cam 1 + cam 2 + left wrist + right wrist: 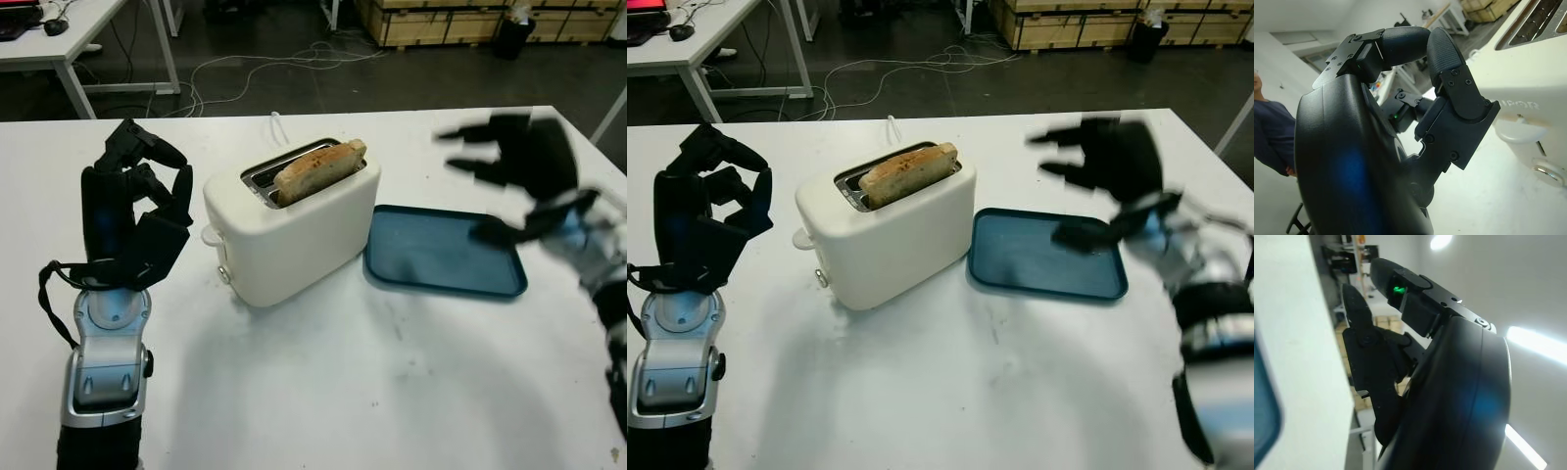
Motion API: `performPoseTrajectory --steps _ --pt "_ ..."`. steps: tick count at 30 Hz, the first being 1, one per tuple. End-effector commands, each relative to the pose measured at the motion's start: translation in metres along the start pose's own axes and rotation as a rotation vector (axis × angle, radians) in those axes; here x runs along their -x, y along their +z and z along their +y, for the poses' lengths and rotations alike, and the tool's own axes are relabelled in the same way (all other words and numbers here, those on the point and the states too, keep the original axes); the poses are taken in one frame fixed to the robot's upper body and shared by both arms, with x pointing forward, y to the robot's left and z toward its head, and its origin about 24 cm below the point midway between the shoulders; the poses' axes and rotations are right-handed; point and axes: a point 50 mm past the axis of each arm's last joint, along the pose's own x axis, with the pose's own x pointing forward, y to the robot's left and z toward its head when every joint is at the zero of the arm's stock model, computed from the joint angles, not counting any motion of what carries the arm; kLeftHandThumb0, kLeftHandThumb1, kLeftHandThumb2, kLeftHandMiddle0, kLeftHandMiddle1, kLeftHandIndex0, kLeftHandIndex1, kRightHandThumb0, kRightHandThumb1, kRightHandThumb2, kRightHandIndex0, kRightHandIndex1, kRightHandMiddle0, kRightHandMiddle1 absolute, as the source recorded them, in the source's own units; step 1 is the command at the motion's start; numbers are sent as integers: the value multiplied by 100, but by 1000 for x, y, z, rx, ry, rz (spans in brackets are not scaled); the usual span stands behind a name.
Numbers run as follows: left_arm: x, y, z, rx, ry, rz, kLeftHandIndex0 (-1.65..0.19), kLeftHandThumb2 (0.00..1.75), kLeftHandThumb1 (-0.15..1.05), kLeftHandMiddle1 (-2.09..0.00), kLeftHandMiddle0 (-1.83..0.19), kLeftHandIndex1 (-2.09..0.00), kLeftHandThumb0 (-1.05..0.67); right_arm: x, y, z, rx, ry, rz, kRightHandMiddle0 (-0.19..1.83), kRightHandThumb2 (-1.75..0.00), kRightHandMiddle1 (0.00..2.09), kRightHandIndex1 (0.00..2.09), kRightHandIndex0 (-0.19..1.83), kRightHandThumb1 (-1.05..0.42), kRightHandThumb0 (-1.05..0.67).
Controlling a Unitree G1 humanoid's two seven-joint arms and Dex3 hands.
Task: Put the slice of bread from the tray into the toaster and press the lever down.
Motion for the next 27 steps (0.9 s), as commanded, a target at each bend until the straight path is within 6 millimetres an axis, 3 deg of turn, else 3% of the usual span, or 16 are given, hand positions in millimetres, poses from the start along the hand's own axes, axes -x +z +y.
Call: performPoseTrajectory --steps 1,5,8,13,19,20,23,27 --pt "-4 4 0 -17 -4 -30 -64 114 51 -175 -97 -175 -7 9 5 9 -49 -25 23 115 -6 1 70 106 -92 -34" --pt "-3 2 0 -19 -13 -24 -66 118 48 -175 -99 -175 -6 26 8 24 -311 -59 181 117 -19 1 112 85 -92 -41" --pt "-2 0 -1 -35 -22 -17 -65 117 49 -175 -99 -175 -5 36 11 29 -484 -127 300 115 -28 1 109 87 -92 -45" --pt "-1 -5 -2 -121 -43 -20 -67 112 49 -175 -100 -174 -6 50 18 26 -765 -225 428 122 -35 6 128 84 -92 -48" --pt "0 -11 1 -258 -110 -66 -71 99 50 -175 -101 -166 -9 56 26 21 -899 -228 486 123 -33 19 150 79 -92 -49" --pt "0 -12 2 -290 -125 -81 -71 98 50 -175 -101 -164 -10 56 26 22 -914 -221 489 118 -33 28 152 78 -92 -48" --pt "0 -12 7 -361 -177 -114 -78 86 53 -175 -100 -147 -12 56 26 24 -933 -199 506 86 -32 91 165 70 -92 -44" --pt "0 -11 12 -390 -245 -138 -82 73 54 -173 -97 -129 -12 54 25 24 -908 -159 516 68 -28 125 174 63 -92 -43"
